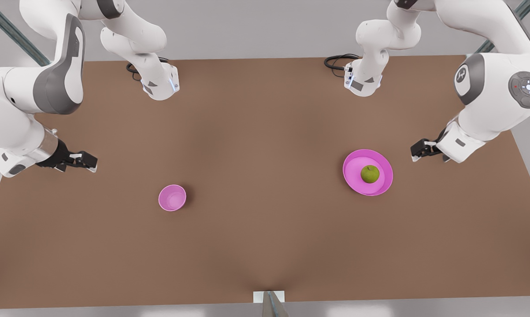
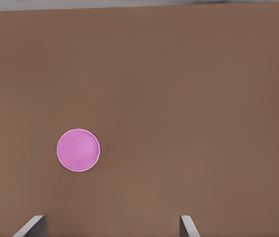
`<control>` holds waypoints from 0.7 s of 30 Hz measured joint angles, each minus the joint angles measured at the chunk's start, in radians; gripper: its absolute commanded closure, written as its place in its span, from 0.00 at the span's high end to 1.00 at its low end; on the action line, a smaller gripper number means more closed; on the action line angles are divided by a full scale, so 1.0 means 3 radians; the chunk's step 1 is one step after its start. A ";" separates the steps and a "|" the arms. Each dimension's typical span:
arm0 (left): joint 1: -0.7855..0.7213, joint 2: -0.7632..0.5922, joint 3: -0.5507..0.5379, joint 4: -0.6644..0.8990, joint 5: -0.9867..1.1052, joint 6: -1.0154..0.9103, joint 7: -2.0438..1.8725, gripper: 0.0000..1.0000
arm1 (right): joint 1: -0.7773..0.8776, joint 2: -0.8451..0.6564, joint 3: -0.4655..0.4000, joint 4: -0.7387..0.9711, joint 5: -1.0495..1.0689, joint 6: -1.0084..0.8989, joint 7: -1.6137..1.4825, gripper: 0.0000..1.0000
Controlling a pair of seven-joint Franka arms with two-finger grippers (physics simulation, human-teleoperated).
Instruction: Use the left arm to pick up the apple from the plate, transfer it to the gripper of the right arm, and then use the right arm to place it into the bowl
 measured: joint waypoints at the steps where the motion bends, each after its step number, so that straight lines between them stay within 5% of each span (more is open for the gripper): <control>1: -0.0002 0.0013 -0.0002 0.0000 -0.0001 0.0007 0.0001 1.00 | 0.0005 -0.0004 -0.0002 0.0031 -0.0001 -0.0001 0.0003 1.00; 6: -0.0138 0.0120 -0.0009 -0.0781 -0.0123 0.0323 0.0011 1.00 | 0.0032 -0.0031 0.0029 0.0062 -0.0001 -0.0005 0.0053 1.00; 14: -0.0205 -0.0107 -0.0019 -0.2640 -0.0235 0.2101 0.0107 1.00 | 0.0022 -0.0004 0.0041 0.0106 -0.0008 0.0015 0.0110 1.00; 21: -0.0184 -0.0113 0.0003 -0.3183 -0.0314 0.3059 0.0233 1.00 | -0.0004 -0.0007 0.0029 0.0115 0.0023 0.0003 0.0133 1.00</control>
